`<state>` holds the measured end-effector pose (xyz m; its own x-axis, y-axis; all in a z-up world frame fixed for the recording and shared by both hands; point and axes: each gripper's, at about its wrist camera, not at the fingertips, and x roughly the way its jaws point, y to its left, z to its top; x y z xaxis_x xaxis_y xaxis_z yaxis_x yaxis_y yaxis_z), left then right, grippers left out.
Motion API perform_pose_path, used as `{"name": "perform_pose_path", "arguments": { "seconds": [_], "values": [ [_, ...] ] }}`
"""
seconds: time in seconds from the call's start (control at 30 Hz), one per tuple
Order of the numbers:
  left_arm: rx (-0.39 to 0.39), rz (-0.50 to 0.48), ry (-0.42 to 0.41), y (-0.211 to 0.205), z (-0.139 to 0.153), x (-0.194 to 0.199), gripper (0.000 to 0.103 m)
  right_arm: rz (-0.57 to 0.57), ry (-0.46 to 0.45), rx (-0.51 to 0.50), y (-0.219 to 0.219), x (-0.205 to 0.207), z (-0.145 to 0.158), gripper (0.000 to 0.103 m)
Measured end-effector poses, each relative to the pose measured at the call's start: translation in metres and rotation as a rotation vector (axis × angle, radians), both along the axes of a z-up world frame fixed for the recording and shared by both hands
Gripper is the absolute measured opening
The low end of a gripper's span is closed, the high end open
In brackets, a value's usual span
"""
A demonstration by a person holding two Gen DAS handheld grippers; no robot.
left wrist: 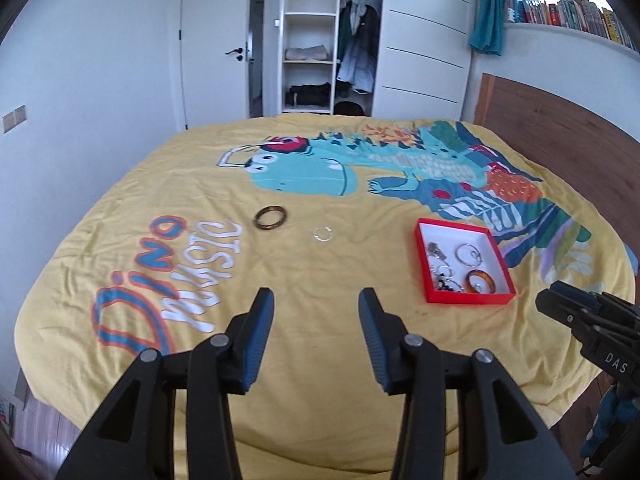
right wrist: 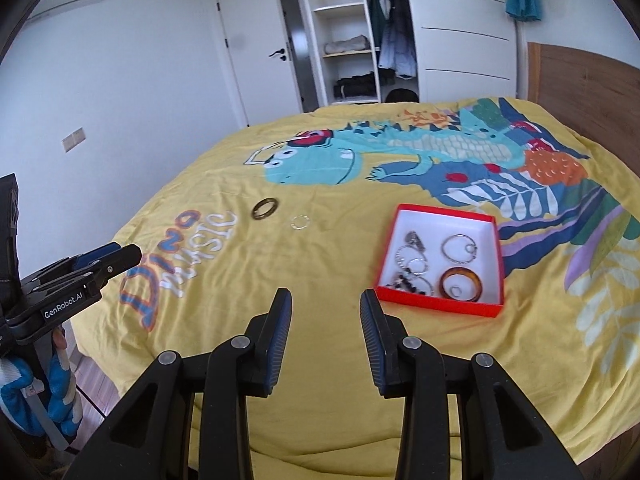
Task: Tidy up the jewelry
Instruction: 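Move both open tools back toward the tortoiseshell bangle and twisted hoop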
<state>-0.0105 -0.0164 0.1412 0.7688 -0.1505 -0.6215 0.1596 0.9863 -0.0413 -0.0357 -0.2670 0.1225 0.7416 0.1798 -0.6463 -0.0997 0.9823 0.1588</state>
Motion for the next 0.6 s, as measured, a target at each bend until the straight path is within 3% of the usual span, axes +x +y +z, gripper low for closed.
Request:
{"name": "perform_pose_path", "arguments": {
  "seconds": [0.33,0.6],
  "values": [
    [-0.011,0.076,-0.004,0.043,-0.01,-0.018,0.042,0.079,0.023,-0.023,0.044,0.0,-0.01,0.036],
    [-0.019,0.101,0.016,0.054,-0.019,-0.014,0.042,0.103,0.058,-0.011,0.058,0.009,-0.027,0.036]
  ]
}}
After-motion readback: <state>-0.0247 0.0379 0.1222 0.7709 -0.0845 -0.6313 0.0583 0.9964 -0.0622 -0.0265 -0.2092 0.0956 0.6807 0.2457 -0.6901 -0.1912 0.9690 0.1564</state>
